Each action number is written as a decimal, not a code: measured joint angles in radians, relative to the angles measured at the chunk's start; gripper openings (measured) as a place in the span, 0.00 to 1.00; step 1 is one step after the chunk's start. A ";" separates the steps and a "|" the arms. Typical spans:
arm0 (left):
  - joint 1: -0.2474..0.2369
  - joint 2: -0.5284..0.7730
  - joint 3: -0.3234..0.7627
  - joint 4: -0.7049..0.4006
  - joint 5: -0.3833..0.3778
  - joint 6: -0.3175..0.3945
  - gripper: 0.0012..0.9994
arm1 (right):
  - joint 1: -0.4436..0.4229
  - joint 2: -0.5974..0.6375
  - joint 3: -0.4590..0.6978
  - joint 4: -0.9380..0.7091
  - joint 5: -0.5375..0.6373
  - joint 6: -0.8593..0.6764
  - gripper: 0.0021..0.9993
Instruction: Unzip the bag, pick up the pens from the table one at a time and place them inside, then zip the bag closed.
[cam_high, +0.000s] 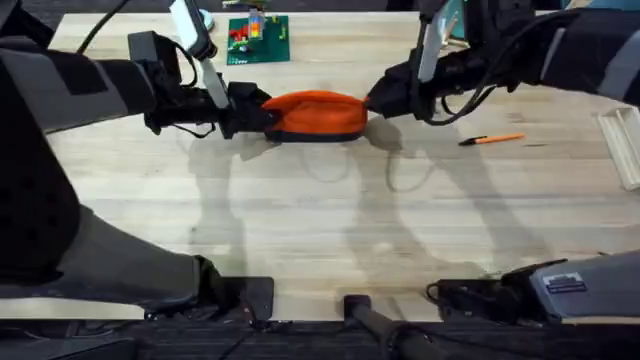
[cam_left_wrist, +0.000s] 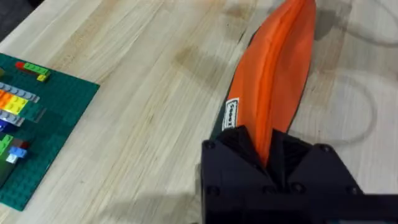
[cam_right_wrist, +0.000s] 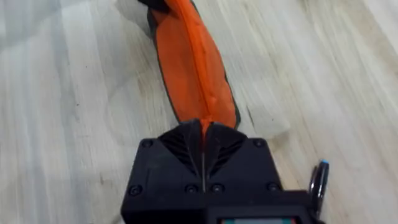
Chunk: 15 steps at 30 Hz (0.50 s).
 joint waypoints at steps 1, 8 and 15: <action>0.000 0.000 0.000 0.000 0.000 0.000 0.04 | 0.005 0.000 0.000 0.009 0.000 0.000 0.03; 0.000 0.000 0.000 0.001 0.000 0.000 0.04 | 0.039 0.000 0.000 0.053 0.000 0.000 0.03; 0.000 0.000 0.000 0.001 -0.001 0.000 0.04 | 0.061 0.000 0.000 0.083 0.002 0.000 0.03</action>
